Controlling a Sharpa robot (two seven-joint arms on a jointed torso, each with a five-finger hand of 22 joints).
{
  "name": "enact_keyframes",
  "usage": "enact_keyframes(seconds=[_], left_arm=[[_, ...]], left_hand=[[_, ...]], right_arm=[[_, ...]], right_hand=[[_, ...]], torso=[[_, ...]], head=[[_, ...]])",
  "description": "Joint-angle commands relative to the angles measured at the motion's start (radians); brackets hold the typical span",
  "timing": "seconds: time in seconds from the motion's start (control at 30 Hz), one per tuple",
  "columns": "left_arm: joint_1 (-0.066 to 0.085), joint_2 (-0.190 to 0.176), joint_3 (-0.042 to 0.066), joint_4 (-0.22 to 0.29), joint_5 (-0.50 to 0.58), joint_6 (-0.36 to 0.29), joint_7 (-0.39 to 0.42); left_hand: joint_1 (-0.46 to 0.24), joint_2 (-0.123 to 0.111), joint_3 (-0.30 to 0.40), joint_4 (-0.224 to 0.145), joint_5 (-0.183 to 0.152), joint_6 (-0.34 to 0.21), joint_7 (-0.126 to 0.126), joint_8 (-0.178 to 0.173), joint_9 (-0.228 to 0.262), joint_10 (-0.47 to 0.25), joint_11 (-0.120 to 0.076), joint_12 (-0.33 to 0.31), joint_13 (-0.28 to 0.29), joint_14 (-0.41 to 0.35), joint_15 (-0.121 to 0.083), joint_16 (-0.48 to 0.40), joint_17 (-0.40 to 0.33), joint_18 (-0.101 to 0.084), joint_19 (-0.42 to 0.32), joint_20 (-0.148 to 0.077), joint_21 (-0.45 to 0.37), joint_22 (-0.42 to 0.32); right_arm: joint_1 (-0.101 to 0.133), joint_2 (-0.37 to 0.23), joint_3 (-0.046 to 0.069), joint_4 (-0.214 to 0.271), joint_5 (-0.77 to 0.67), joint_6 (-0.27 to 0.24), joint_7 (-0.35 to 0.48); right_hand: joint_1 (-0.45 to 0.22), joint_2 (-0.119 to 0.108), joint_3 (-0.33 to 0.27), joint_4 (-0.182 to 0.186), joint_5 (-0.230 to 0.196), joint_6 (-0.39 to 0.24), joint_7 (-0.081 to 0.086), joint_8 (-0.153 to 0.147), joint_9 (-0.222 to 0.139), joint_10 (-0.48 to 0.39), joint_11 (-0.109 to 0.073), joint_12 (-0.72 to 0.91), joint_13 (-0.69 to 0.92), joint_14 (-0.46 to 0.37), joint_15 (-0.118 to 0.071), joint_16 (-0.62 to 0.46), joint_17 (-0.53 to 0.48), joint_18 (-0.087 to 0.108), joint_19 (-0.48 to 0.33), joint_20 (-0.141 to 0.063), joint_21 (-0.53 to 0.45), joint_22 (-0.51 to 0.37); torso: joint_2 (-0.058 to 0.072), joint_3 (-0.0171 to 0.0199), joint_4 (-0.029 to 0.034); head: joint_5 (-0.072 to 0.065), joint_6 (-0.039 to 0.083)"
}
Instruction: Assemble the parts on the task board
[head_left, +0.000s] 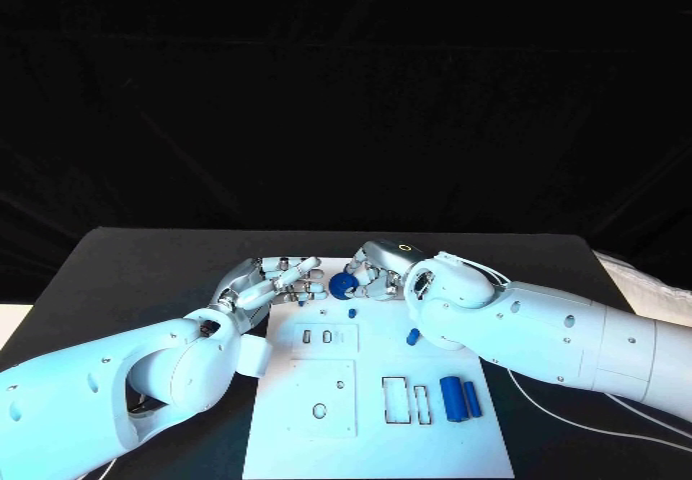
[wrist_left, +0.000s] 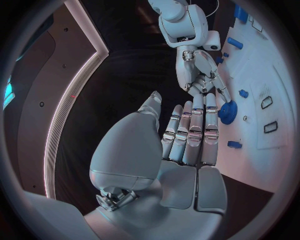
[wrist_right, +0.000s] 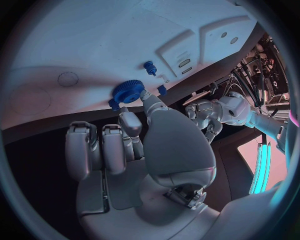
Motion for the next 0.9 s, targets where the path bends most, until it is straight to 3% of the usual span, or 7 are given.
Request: enact_keyframes(seconds=[0.03,0.17,0.3,0.43,0.5,0.6,0.9], left_arm=[[0.001,-0.001,0.001,-0.002,-0.003,0.020,0.005],[0.001,-0.006,0.001,-0.004,-0.003,0.020,0.006],[0.001,-0.011,0.001,-0.006,-0.003,0.023,0.008],[0.001,-0.012,0.001,-0.008,-0.003,0.028,0.010],[0.000,-0.012,0.000,-0.010,-0.003,0.030,0.011],[-0.001,-0.010,0.000,-0.013,-0.003,0.034,0.011],[-0.004,-0.004,0.000,-0.021,-0.003,0.043,0.011]], left_hand=[[0.001,0.010,0.001,-0.005,-0.006,-0.003,0.007,-0.005,-0.002,-0.003,0.005,-0.004,-0.001,0.003,0.005,-0.003,0.001,0.012,0.005,0.003,-0.005,-0.001],[0.001,0.010,0.000,-0.006,-0.006,-0.003,0.007,-0.006,-0.002,-0.004,0.005,-0.005,-0.002,0.003,0.006,-0.004,0.002,0.012,0.005,0.003,-0.006,-0.002],[0.001,0.010,0.000,-0.006,-0.006,-0.004,0.007,-0.007,-0.002,-0.004,0.006,-0.005,-0.002,0.003,0.006,-0.004,0.002,0.012,0.005,0.003,-0.006,-0.002],[0.001,0.010,0.000,-0.006,-0.006,-0.004,0.007,-0.007,-0.002,-0.004,0.006,-0.006,-0.002,0.003,0.006,-0.004,0.002,0.012,0.005,0.003,-0.006,-0.002],[0.001,0.010,0.000,-0.007,-0.006,-0.004,0.007,-0.007,-0.002,-0.004,0.006,-0.006,-0.002,0.003,0.006,-0.004,0.002,0.012,0.005,0.003,-0.006,-0.002],[0.001,0.011,0.000,-0.007,-0.006,-0.003,0.006,-0.007,-0.002,-0.004,0.005,-0.006,-0.002,0.004,0.006,-0.004,0.003,0.012,0.005,0.003,-0.006,-0.002],[0.002,0.012,0.000,-0.008,-0.006,-0.003,0.006,-0.007,-0.001,-0.003,0.005,-0.006,-0.001,0.005,0.005,-0.004,0.003,0.012,0.006,0.003,-0.006,-0.002]], right_arm=[[-0.001,-0.033,0.002,0.027,0.024,-0.058,0.024],[0.005,-0.111,0.007,0.080,0.109,-0.081,0.084],[0.018,-0.232,0.009,0.129,0.271,-0.096,0.265],[0.022,-0.325,0.009,0.147,0.343,-0.085,0.384],[0.022,-0.355,0.009,0.142,0.357,-0.070,0.413],[0.019,-0.390,0.007,0.123,0.369,-0.048,0.445],[-0.004,-0.414,0.004,0.018,0.361,-0.012,0.473]], right_hand=[[0.001,0.003,-0.008,0.001,0.000,0.002,-0.001,0.000,-0.001,-0.002,0.002,0.000,0.003,0.062,0.007,0.002,0.040,-0.018,-0.001,0.005,0.000,0.034],[0.013,0.010,-0.005,-0.002,0.009,0.006,-0.002,0.001,0.000,0.003,0.001,0.008,0.011,0.061,0.006,0.000,0.037,-0.018,-0.001,0.005,0.000,0.035],[0.063,0.027,0.013,-0.029,0.021,0.016,-0.003,0.003,0.001,0.018,-0.002,0.039,0.038,0.063,0.004,0.005,0.046,-0.019,0.003,0.003,0.002,0.041],[0.082,0.025,0.017,-0.044,0.024,0.016,-0.001,0.001,0.000,0.021,-0.001,0.047,0.046,0.065,0.004,0.011,0.058,-0.021,0.010,0.003,0.007,0.052],[0.085,0.020,0.015,-0.048,0.023,0.015,0.000,-0.001,-0.001,0.018,0.000,0.042,0.043,0.065,0.005,0.011,0.059,-0.021,0.010,0.003,0.006,0.052],[0.086,0.014,0.012,-0.052,0.023,0.014,0.000,-0.002,-0.001,0.015,0.001,0.038,0.040,0.065,0.005,0.011,0.060,-0.021,0.009,0.003,0.006,0.051],[0.089,0.003,0.004,-0.057,0.023,0.008,0.001,-0.005,-0.003,0.010,0.002,0.029,0.034,0.065,0.006,0.010,0.059,-0.021,0.008,0.004,0.005,0.050]], torso=[[-0.001,0.0007,-0.0009],[-0.003,0.0018,-0.0063],[-0.009,0.0036,-0.0158],[-0.014,0.0078,-0.0247],[-0.015,0.0107,-0.0293],[-0.018,0.0154,-0.0348],[-0.020,0.0276,-0.0393]], head=[[-0.001,0.003],[-0.002,0.005],[-0.004,0.006],[-0.002,0.007],[0.000,0.006],[-0.009,0.006],[-0.012,0.005]])
